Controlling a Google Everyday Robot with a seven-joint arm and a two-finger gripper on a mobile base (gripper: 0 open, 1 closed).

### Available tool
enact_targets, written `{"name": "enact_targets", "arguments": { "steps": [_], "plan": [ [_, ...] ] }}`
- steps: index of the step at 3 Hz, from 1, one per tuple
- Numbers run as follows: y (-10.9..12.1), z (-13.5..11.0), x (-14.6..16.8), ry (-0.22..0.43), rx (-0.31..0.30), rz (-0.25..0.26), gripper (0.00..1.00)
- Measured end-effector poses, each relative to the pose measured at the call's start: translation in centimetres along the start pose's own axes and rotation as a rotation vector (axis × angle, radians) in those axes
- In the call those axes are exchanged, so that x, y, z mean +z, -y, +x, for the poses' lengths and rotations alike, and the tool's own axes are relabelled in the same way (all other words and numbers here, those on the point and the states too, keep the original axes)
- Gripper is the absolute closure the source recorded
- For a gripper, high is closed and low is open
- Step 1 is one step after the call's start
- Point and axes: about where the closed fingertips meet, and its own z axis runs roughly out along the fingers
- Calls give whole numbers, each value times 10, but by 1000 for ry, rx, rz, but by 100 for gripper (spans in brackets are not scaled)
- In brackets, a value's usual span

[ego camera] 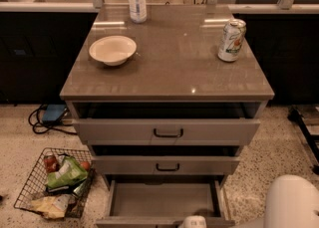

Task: Close bottom drawer

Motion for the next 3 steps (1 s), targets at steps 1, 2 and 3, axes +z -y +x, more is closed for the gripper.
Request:
{"name": "enact_targets", "arguments": {
  "steps": [1, 2, 3],
  "plan": [
    [26, 3, 1, 17, -3, 32, 100],
    [25, 4, 1, 17, -3, 32, 100],
    [69, 9, 0, 49, -4, 90, 100]
  ]
}}
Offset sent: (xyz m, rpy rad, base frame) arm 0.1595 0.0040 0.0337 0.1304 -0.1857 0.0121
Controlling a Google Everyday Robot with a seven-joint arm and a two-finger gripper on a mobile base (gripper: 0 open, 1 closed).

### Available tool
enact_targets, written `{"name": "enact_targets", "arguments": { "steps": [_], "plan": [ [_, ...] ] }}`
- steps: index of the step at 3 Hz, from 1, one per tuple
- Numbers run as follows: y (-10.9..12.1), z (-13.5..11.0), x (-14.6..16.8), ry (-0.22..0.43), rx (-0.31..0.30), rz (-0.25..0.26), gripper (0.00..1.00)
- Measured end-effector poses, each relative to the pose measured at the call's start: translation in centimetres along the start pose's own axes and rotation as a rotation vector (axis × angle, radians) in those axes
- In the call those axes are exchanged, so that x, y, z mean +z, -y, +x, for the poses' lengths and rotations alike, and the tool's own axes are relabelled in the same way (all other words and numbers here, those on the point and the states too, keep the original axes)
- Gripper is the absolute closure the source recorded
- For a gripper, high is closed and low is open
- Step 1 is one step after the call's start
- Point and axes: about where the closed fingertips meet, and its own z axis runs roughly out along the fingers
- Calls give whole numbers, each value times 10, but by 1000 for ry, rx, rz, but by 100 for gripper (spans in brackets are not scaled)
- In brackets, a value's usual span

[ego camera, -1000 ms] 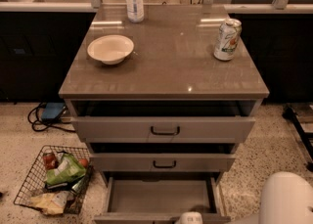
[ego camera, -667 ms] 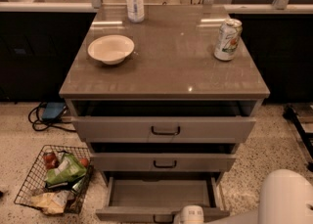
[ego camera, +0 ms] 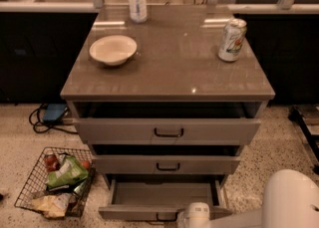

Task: Close bottom drawer

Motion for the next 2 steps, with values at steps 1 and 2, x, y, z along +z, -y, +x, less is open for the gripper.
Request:
{"name": "enact_targets", "arguments": {
  "steps": [1, 2],
  "plan": [
    [0, -1, -1, 2, 0, 4, 100],
    [40, 5, 2, 30, -2, 58, 100]
  ]
}}
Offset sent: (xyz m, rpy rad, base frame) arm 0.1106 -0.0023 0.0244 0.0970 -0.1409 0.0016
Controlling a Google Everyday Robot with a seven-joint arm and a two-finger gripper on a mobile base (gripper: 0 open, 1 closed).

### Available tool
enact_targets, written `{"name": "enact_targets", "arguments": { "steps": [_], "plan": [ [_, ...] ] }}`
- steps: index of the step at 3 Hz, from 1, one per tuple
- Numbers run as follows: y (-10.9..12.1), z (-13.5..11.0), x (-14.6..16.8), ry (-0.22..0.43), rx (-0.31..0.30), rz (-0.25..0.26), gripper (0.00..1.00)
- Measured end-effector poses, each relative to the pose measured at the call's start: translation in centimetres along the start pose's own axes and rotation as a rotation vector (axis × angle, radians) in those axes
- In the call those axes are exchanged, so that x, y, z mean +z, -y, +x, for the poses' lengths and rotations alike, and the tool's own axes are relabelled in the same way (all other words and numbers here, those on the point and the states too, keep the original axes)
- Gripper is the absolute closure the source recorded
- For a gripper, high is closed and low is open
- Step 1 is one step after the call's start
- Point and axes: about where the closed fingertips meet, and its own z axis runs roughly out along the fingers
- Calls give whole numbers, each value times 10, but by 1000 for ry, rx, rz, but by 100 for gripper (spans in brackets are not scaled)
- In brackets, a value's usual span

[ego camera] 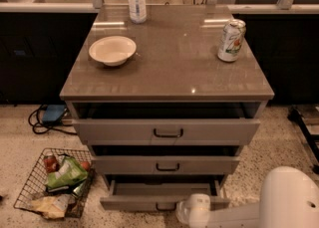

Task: Close bottom drawer

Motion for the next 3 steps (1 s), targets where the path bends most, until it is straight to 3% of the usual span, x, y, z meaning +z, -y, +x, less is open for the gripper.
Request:
{"name": "enact_targets", "arguments": {
  "steps": [1, 2, 3],
  "plan": [
    [-3, -1, -1, 0, 0, 0, 100],
    [24, 1, 11, 22, -2, 35, 100],
    [26, 1, 12, 24, -2, 39, 100]
  ]
}}
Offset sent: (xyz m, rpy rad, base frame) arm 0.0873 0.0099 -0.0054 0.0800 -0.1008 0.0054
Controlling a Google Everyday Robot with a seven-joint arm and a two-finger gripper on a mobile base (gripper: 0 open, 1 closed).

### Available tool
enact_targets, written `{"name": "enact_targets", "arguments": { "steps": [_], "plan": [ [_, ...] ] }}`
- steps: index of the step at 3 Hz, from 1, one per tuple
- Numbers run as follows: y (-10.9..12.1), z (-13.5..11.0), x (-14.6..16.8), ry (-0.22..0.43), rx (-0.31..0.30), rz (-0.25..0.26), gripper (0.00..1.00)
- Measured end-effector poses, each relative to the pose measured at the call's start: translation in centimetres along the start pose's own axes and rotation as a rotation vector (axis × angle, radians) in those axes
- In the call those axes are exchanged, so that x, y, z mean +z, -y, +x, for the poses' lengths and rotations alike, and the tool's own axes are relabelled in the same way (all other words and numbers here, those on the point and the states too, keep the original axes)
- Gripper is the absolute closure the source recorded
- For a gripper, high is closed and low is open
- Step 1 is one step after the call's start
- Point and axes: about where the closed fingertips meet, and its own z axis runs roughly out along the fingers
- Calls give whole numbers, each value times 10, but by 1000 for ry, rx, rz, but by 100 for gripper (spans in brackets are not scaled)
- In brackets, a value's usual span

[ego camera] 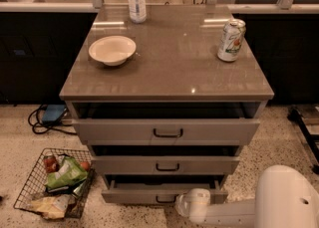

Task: Close bottom drawer

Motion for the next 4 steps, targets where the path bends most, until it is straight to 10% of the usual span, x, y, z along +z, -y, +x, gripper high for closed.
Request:
{"name": "enact_targets", "arguments": {
  "steps": [3, 4],
  "plan": [
    [15, 6, 2, 11, 7, 24, 100],
    [15, 6, 2, 11, 7, 24, 81]
  ]
}}
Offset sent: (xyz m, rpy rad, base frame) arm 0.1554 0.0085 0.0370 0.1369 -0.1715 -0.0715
